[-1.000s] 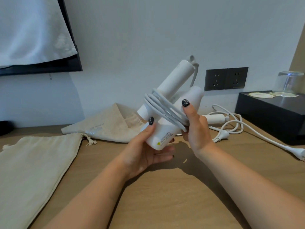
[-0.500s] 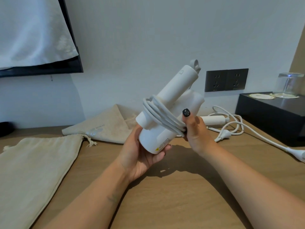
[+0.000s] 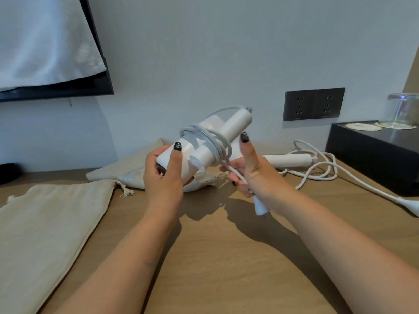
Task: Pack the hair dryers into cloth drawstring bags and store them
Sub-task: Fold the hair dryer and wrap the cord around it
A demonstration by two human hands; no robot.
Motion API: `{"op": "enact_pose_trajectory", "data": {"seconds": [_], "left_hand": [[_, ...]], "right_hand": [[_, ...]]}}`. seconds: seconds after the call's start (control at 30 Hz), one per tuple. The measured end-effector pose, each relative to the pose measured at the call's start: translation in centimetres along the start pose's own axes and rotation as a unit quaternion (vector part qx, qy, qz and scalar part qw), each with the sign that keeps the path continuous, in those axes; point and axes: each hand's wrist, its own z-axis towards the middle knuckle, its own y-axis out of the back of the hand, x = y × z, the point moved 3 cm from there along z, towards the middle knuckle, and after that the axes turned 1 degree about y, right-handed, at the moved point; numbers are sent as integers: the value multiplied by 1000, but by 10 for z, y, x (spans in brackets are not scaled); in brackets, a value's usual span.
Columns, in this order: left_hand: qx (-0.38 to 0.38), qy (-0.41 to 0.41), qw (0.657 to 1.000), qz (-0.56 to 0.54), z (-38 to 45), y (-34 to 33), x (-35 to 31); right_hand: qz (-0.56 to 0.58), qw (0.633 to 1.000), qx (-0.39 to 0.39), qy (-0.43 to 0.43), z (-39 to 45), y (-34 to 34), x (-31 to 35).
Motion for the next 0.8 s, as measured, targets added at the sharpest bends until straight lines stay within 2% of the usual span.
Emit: {"op": "enact_pose_trajectory", "data": {"seconds": [0.17, 0.3, 0.37, 0.43, 0.53, 0.57, 0.63, 0.7, 0.8], "left_hand": [[71, -170, 970, 159, -8, -1, -2], [105, -239, 945, 196, -15, -5, -7], [117, -248, 942, 194, -18, -6, -9], [120, -192, 959, 171, -18, -5, -8], [165, -38, 982, 82, -13, -7, -1], [193, 22, 981, 23, -10, -7, 2], [266, 113, 956, -59, -7, -7, 8], [343, 133, 928, -54, -11, -9, 9], [345, 103, 933, -2, -17, -10, 8]], "right_hand": [[62, 996, -20, -60, 0, -1, -6], [159, 981, -36, -102, 0, 4, -12], [189, 975, -46, -110, -1, 4, -13], [195, 973, -71, -101, 0, 8, -13], [161, 979, -118, -52, 1, 16, -7], [152, 980, -123, -29, 1, 19, -5], [145, 982, -118, 16, 0, 22, -1], [132, 986, -96, 42, -2, 22, 1], [86, 992, -77, 46, -2, 19, 1]]}}
